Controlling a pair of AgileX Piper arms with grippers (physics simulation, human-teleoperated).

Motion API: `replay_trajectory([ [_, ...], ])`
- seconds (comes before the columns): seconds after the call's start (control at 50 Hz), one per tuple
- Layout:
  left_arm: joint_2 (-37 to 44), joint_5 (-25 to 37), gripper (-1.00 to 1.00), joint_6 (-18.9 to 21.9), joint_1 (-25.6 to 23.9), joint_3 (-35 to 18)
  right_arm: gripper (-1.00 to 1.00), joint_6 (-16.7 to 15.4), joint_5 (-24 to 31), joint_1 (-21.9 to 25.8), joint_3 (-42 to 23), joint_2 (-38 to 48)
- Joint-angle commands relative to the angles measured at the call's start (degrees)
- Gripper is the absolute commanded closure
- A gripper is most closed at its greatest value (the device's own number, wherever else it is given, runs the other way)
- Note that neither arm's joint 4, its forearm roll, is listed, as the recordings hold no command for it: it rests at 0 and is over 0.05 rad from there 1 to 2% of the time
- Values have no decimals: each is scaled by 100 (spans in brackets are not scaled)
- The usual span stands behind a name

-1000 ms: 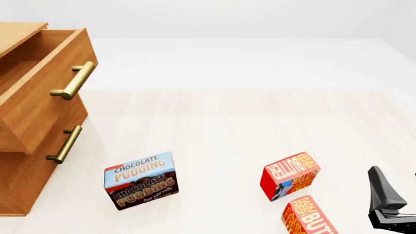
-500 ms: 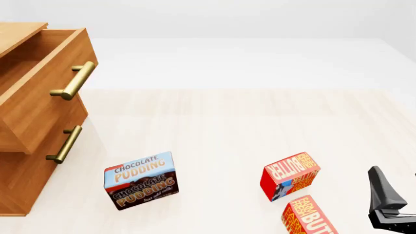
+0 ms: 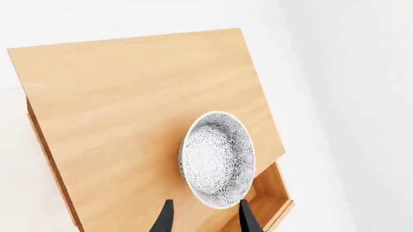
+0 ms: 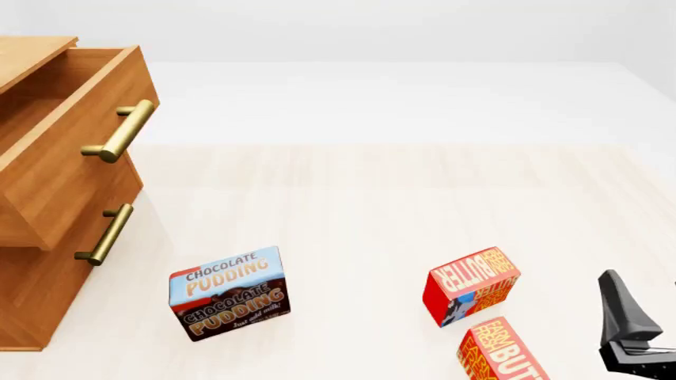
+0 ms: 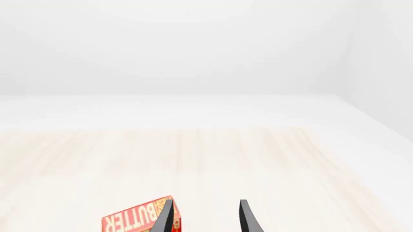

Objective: Put the bowl in the top drawer of the cabinet.

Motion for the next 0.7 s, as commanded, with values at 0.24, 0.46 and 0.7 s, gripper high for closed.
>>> replay_trajectory([
  [0.24,-946,237,-100,-507,-788,331,-100,14,44,2,-3,-80],
  [0.46,-1791,367,-100,-909,-1477,1303,-100,27,71,-1,-6,-143],
  [0.7,-2378,619,-100,-1168,-1998,1645,-100,48,72,-12,-8,-179],
])
